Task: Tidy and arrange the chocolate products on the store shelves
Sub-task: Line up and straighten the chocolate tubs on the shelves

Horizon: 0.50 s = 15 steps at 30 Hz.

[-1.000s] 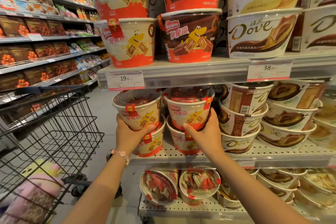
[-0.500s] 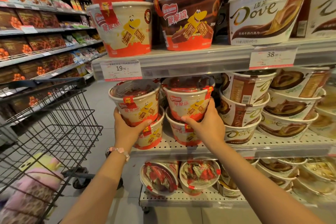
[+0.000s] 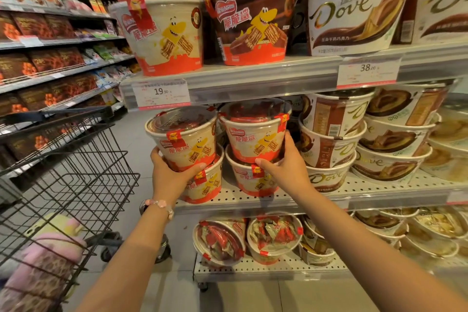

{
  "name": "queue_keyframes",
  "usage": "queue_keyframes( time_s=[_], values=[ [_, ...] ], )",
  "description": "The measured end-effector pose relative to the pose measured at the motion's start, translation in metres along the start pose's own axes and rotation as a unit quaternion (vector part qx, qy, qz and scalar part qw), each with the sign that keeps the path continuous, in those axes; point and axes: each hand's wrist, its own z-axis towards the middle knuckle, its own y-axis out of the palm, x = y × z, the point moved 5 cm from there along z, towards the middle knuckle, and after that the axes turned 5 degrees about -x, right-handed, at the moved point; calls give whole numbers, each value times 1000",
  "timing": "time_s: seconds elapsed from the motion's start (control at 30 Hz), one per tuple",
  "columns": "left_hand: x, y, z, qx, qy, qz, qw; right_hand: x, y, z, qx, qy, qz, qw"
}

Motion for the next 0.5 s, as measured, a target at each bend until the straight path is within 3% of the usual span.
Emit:
queue_keyframes(
  time_s=[0.17, 0.27, 0.37, 0.5],
  values=[
    [1, -2, -11, -26, 35, 29, 999, -3, -3, -23, 27, -40, -35, 998],
    [-8, -8, -39, 56, 45, 119, 990, -7, -12, -44, 73, -139, -101, 982],
    [-24, -10, -69, 86, 82, 153, 981, 4, -13, -60, 36, -157, -113, 981],
    [-75, 0, -77, 27, 43, 155, 987, 39, -5, -85, -33, -125, -174, 976]
  ],
)
